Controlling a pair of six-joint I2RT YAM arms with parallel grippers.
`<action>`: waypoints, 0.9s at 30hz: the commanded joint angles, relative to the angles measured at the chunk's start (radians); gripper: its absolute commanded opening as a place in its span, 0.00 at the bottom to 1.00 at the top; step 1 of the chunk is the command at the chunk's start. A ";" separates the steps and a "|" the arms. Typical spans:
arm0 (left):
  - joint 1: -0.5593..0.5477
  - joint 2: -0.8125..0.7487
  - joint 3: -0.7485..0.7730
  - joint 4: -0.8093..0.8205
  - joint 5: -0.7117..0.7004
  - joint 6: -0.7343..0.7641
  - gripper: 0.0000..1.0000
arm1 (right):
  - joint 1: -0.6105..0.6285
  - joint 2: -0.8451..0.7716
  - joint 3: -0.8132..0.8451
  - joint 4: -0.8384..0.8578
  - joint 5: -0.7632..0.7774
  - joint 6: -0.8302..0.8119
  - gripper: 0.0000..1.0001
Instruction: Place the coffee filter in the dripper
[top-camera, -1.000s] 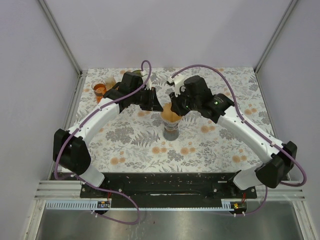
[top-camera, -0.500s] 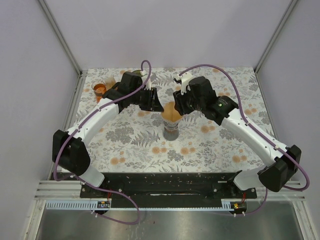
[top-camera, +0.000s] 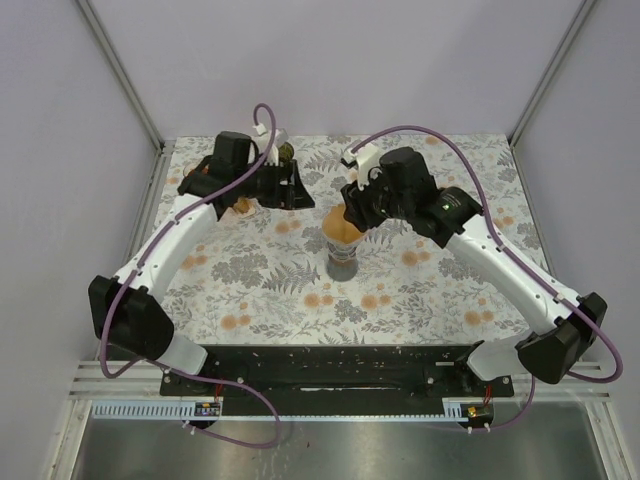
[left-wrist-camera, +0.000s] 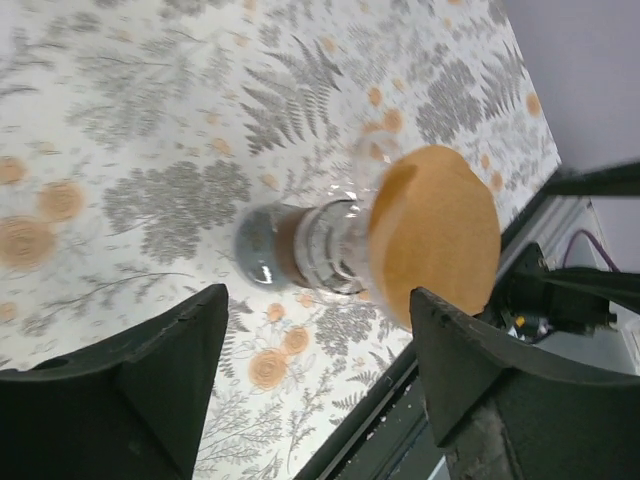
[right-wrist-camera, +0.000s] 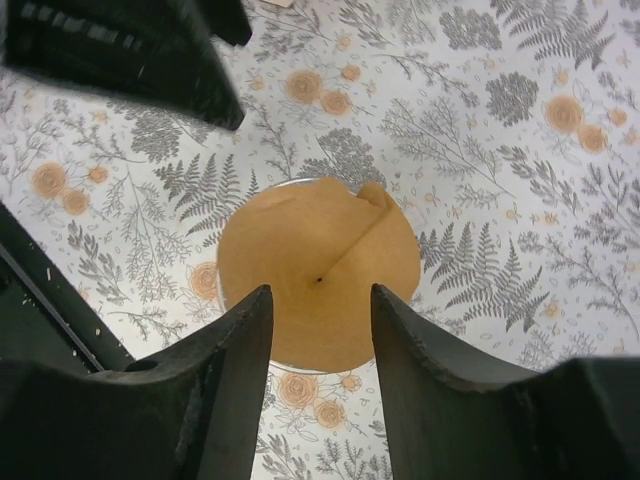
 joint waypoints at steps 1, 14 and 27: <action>0.114 -0.072 0.057 0.009 -0.012 0.052 0.79 | 0.054 -0.020 0.085 -0.008 -0.077 -0.136 0.49; 0.418 -0.062 0.027 -0.028 0.012 0.109 0.88 | 0.359 0.401 0.361 -0.273 0.129 -0.505 0.26; 0.478 -0.047 -0.004 0.002 0.021 0.109 0.88 | 0.408 0.765 0.459 -0.307 0.415 -0.682 0.01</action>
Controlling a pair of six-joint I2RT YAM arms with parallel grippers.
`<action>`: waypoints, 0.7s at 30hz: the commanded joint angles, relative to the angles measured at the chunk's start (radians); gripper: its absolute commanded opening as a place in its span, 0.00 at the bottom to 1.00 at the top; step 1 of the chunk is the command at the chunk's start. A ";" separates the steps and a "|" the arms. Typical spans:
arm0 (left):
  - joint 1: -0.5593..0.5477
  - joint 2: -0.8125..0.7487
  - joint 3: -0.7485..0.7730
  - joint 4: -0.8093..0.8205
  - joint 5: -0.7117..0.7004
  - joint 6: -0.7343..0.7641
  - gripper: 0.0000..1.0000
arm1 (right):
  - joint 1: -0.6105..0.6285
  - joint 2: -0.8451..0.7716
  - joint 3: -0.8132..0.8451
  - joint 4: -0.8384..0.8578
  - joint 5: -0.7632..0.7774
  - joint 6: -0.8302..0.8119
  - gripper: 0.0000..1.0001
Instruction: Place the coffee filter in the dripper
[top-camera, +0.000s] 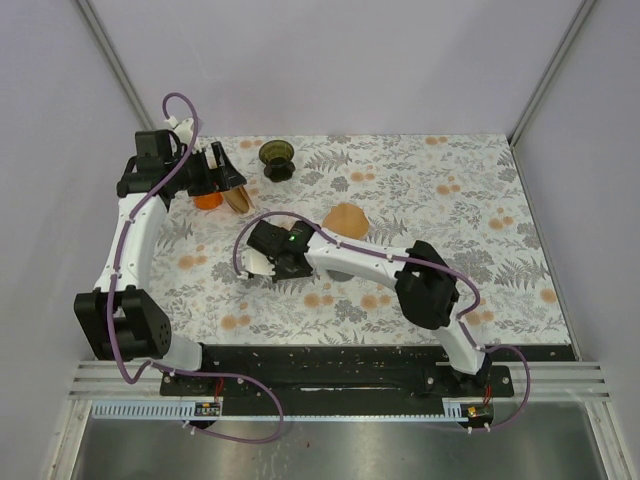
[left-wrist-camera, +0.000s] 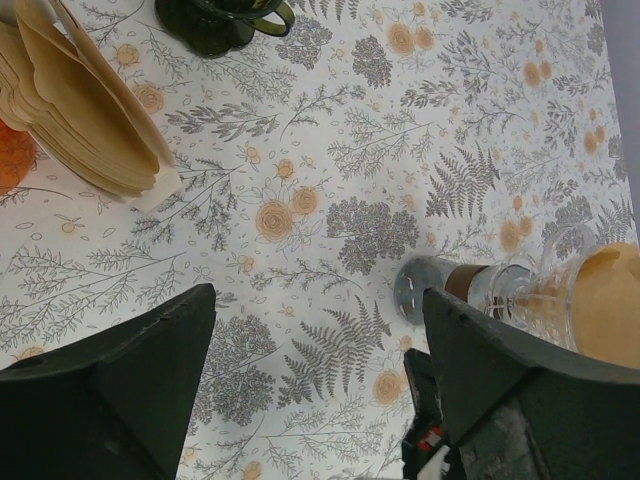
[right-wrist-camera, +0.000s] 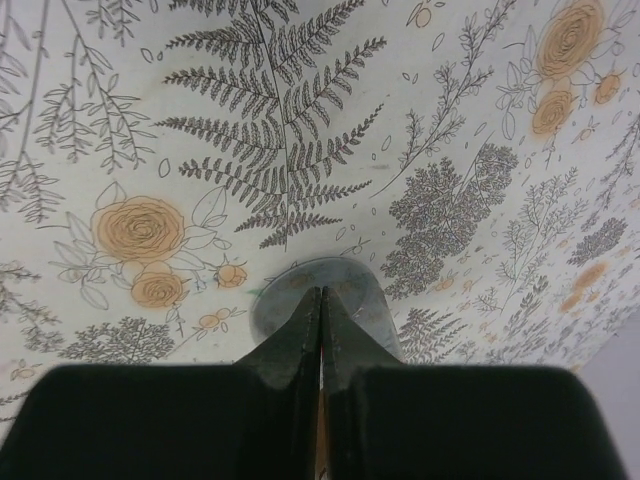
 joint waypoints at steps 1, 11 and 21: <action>0.007 -0.001 0.003 0.051 0.024 0.013 0.88 | -0.003 0.060 0.072 -0.017 0.112 -0.076 0.00; 0.013 -0.014 0.000 0.057 0.034 0.019 0.88 | -0.041 0.126 0.023 -0.027 0.187 -0.076 0.00; 0.013 -0.016 0.008 0.063 0.040 0.014 0.88 | -0.095 0.066 -0.101 0.037 0.215 -0.059 0.00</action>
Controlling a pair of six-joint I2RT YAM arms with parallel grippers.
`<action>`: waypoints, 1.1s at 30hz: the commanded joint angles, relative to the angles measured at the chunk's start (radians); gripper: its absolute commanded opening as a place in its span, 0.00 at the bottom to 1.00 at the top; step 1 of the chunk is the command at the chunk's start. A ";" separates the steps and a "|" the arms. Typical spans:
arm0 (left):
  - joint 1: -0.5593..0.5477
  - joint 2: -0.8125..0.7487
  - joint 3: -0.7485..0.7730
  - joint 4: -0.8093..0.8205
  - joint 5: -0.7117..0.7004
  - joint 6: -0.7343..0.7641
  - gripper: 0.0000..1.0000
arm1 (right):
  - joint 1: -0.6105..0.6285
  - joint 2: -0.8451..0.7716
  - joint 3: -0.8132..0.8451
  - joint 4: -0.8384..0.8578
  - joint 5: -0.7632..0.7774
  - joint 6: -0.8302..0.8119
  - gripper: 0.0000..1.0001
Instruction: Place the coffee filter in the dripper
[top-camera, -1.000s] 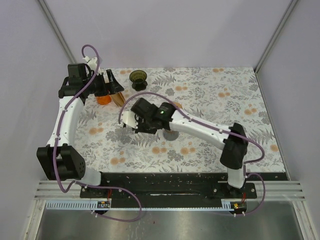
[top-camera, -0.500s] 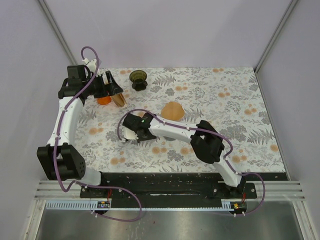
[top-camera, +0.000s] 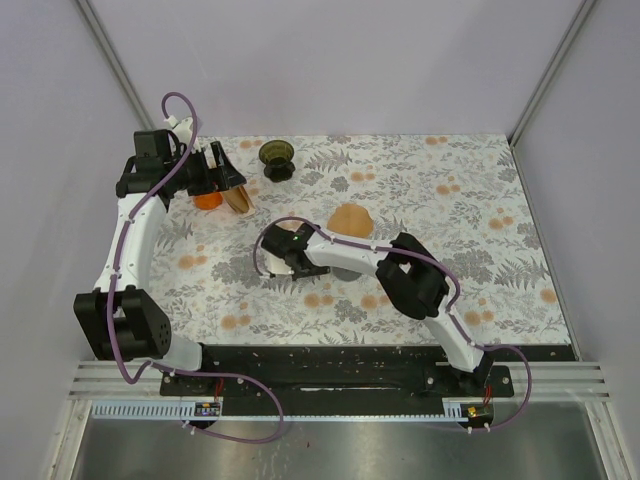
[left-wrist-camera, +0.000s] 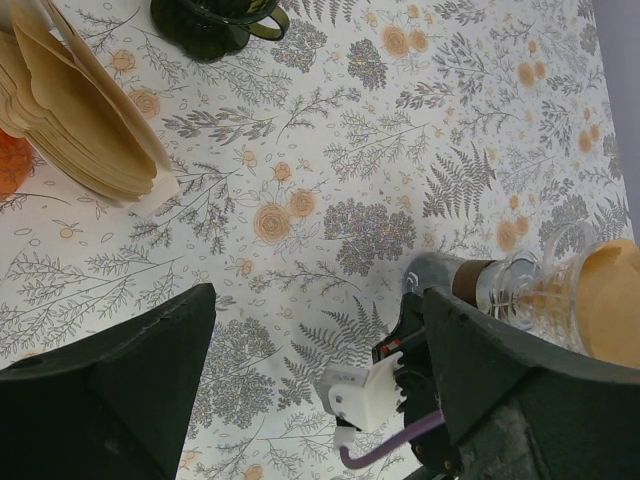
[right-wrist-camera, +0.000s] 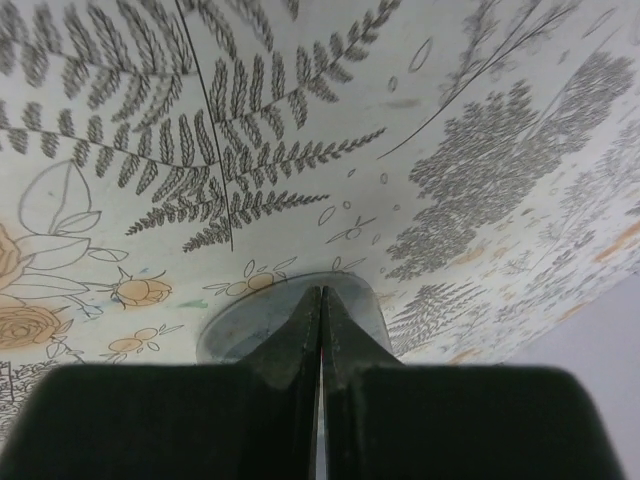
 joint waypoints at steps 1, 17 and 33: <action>0.009 -0.017 0.008 0.057 0.027 0.010 0.88 | -0.031 -0.077 -0.063 0.032 0.038 -0.003 0.00; 0.011 -0.011 0.009 0.055 0.024 0.013 0.88 | -0.189 -0.246 -0.326 0.137 0.077 0.055 0.00; 0.009 -0.011 0.015 0.055 0.024 0.024 0.88 | -0.264 -0.346 -0.501 0.201 0.117 0.107 0.00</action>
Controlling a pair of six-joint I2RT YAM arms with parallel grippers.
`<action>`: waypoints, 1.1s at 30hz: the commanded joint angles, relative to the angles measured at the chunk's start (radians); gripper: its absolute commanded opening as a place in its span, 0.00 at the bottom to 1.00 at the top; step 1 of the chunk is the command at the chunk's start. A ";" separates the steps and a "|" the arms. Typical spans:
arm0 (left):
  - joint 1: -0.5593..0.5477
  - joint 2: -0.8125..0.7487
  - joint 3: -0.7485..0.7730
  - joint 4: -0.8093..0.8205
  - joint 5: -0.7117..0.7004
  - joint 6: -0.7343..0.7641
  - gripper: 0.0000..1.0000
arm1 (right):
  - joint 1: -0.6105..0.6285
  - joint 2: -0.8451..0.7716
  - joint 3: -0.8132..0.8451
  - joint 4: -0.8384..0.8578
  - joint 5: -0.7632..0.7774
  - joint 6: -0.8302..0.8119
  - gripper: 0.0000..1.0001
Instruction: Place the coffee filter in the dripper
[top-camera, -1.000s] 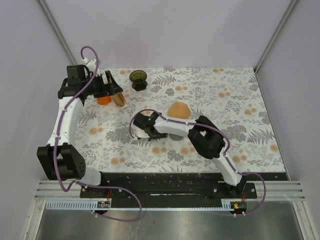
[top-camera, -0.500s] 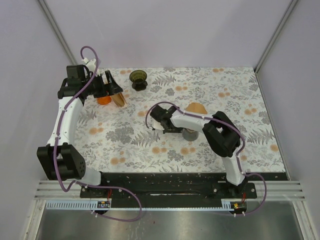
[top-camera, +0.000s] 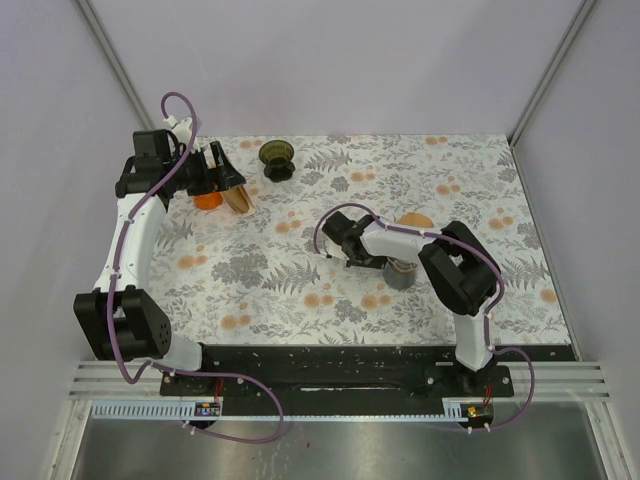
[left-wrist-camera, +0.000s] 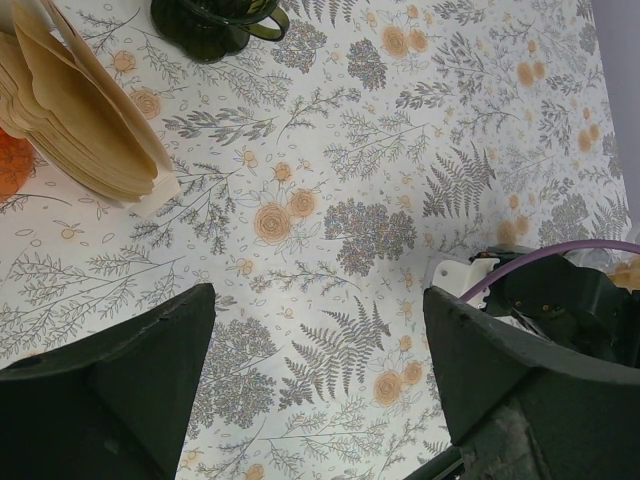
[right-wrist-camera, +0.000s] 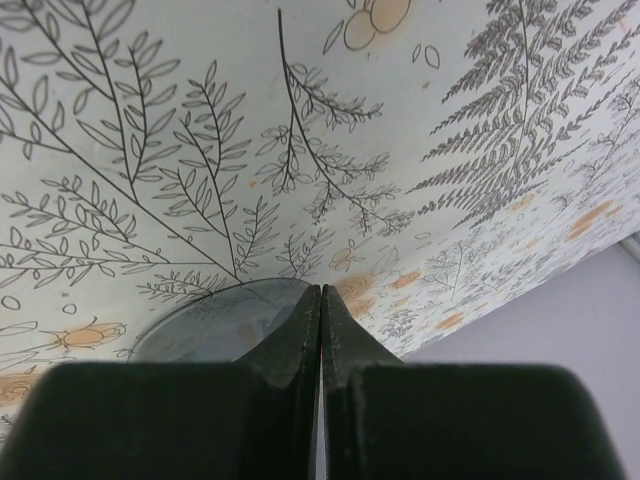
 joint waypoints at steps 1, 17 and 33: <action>0.005 -0.012 0.014 0.055 0.017 0.026 0.88 | -0.006 -0.088 -0.018 0.021 0.027 0.032 0.00; -0.018 0.120 0.195 -0.040 -0.335 0.283 0.71 | 0.021 -0.174 0.228 -0.015 -0.175 0.133 0.29; -0.056 0.364 0.423 -0.011 -0.737 0.342 0.81 | 0.024 -0.349 0.312 0.099 -0.456 0.340 0.82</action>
